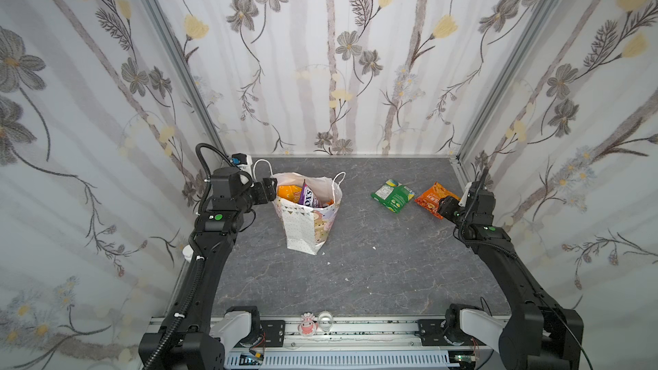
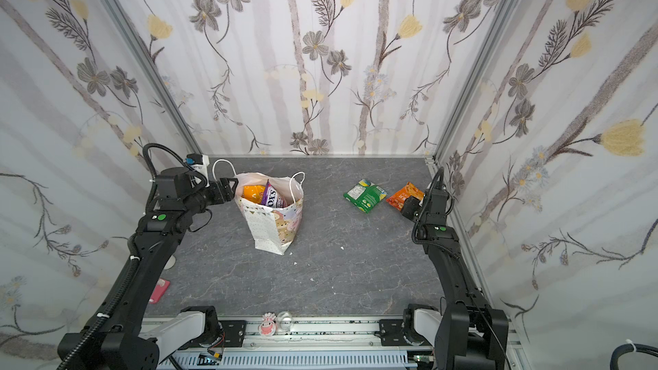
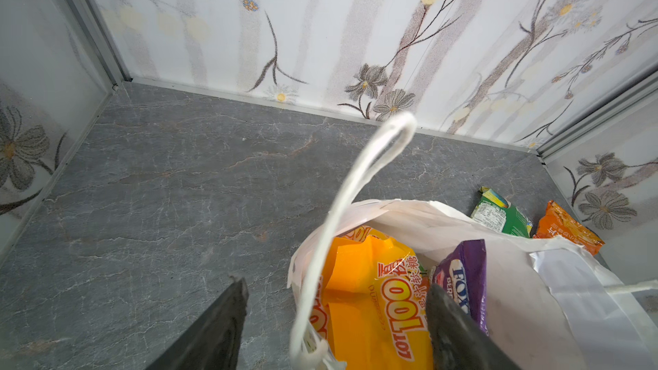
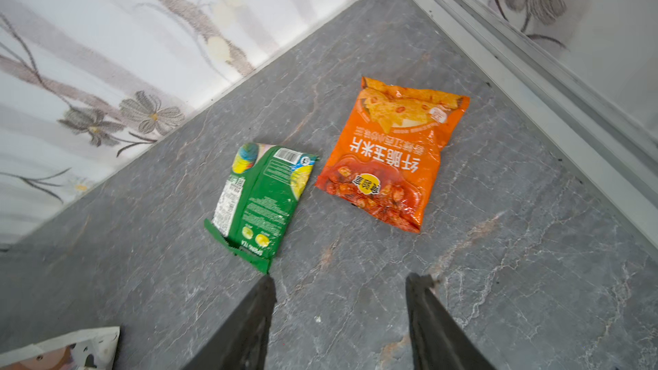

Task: Place the snacks into the paper bag
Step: 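Withdraw the right gripper and move it over the orange chip bag, then grasp the orange chip bag's top edge with the right gripper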

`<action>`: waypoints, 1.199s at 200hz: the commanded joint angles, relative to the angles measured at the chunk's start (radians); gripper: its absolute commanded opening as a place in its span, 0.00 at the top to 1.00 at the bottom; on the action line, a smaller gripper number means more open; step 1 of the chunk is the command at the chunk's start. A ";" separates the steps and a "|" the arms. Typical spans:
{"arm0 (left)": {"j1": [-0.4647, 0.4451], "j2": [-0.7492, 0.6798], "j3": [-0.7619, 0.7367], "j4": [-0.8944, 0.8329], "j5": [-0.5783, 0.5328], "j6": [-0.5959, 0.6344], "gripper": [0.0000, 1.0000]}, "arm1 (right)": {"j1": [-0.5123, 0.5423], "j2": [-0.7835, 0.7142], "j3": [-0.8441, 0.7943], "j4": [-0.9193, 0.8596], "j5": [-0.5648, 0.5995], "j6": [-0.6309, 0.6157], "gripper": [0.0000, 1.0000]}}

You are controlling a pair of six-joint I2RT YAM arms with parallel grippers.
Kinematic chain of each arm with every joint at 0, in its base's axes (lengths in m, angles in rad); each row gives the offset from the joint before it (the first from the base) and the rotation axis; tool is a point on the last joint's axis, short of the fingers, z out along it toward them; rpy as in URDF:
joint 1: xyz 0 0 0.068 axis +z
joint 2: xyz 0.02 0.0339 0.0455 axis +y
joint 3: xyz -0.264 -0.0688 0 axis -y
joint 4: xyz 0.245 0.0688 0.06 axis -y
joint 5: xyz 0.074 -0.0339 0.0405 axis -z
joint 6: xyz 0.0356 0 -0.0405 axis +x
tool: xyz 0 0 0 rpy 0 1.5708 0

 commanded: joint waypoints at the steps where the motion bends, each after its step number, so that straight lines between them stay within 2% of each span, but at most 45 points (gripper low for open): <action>1: 0.001 -0.002 -0.001 0.032 0.014 -0.005 0.21 | -0.028 0.042 -0.073 0.200 -0.076 0.079 0.41; 40: 0.000 0.007 -0.001 0.028 0.017 -0.005 0.21 | -0.099 0.174 -0.167 0.372 -0.166 0.173 0.40; 76: 0.000 -0.002 -0.004 0.033 0.011 -0.005 0.20 | -0.186 0.236 -0.235 0.533 -0.239 0.230 0.40; 108: 0.000 0.005 -0.001 0.028 0.009 -0.003 0.20 | -0.221 0.312 -0.226 0.585 -0.300 0.236 0.35; 161: 0.000 0.009 0.000 0.027 0.008 -0.001 0.21 | -0.241 0.480 -0.159 0.638 -0.394 0.218 0.38; 240: 0.000 0.006 -0.001 0.026 0.008 0.002 0.20 | -0.245 0.609 -0.079 0.665 -0.426 0.222 0.39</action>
